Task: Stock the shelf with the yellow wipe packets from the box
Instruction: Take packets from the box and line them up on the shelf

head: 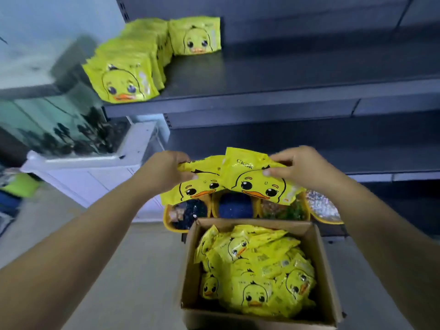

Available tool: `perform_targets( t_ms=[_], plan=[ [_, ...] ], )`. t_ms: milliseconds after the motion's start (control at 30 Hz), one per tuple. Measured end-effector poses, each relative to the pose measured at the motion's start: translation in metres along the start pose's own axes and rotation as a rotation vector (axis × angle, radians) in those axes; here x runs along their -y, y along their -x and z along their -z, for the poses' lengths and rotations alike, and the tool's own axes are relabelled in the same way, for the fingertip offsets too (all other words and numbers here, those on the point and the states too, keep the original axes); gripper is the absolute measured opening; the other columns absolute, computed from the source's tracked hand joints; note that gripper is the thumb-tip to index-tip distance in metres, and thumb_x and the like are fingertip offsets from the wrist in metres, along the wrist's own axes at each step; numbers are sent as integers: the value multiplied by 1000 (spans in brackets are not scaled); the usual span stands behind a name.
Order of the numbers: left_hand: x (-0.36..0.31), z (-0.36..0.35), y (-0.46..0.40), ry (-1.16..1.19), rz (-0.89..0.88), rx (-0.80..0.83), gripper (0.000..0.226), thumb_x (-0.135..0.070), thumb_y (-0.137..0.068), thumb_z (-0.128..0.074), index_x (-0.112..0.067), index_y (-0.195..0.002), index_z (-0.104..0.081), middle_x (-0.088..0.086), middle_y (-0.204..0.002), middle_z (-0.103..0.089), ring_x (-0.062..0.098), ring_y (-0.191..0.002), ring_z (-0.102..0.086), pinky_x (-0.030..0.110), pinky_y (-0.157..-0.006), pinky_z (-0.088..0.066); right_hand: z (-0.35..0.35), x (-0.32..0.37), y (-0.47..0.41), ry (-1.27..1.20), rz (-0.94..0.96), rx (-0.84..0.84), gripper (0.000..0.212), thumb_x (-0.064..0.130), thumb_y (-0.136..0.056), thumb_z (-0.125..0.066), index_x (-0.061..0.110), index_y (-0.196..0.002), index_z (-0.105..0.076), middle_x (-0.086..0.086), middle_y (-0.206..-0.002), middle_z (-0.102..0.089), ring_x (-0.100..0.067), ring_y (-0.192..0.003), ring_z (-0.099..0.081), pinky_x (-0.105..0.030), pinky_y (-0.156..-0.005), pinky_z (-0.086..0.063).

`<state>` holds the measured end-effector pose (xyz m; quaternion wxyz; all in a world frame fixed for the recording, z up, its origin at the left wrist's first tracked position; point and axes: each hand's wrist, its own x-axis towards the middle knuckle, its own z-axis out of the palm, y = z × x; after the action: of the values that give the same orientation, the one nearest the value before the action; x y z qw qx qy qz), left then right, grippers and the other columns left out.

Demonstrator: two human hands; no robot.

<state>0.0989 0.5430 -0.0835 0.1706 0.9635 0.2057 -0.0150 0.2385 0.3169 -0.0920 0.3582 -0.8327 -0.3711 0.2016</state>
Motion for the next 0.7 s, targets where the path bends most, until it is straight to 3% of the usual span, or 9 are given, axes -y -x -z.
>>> perform_targets(
  t_ms=[133, 233, 333, 433, 533, 633, 700],
  plan=[
    [-3, 57, -10, -38, -41, -33, 22, -33, -81, -67, -18, -84, -52, -3, -67, -46, 16, -64, -45, 17, -51, -29, 33, 39, -19, 92, 32, -5, 22, 27, -80, -69, 23, -102, -71, 2, -100, -70, -16, -96, -62, -28, -83, -46],
    [-3, 89, -25, -45, -107, -44, 22, -33, -81, -66, -17, -88, -52, -8, -68, -43, 13, -66, -41, 14, -52, -28, 50, 59, -37, 135, 65, 2, 24, 27, -80, -68, 21, -103, -71, 10, -93, -66, -6, -80, -59, -17, -69, -45],
    [-3, 113, -47, -2, -132, -54, 23, -29, -80, -68, -21, -73, -48, -11, -66, -42, 7, -62, -40, 12, -51, -29, 62, 73, -53, 157, 95, -54, 23, 27, -79, -69, 23, -102, -72, 9, -91, -68, -8, -78, -60, -22, -72, -49],
    [-2, 134, -76, 27, -167, -31, 29, -27, -80, -68, -26, -64, -44, -7, -65, -43, 6, -60, -40, 14, -49, -30, 75, 85, -71, 210, 123, -108, 21, 28, -79, -69, 25, -99, -73, 11, -87, -67, -3, -74, -57, -16, -71, -45],
    [1, 156, -109, 46, -191, 9, 17, -28, -83, -65, -20, -80, -50, -4, -75, -47, 7, -66, -42, 12, -50, -31, 90, 99, -96, 230, 131, -147, 20, 27, -79, -70, 23, -98, -73, 15, -83, -64, 7, -68, -57, -4, -63, -40],
    [3, 177, -148, 52, -201, 15, 38, -29, -85, -63, -13, -117, -50, 6, -110, -52, 20, -100, -49, 25, -77, -37, 105, 113, -121, 280, 151, -202, 23, 27, -79, -69, 19, -101, -72, 10, -89, -66, 14, -65, -54, -2, -62, -38],
    [5, 189, -175, 51, -236, -13, 31, -30, -85, -63, -16, -109, -49, 2, -103, -47, 20, -97, -45, 26, -73, -33, 112, 121, -136, 296, 144, -232, 23, 27, -81, -67, 17, -101, -72, 11, -85, -66, 16, -61, -52, -2, -57, -38]
  ],
)
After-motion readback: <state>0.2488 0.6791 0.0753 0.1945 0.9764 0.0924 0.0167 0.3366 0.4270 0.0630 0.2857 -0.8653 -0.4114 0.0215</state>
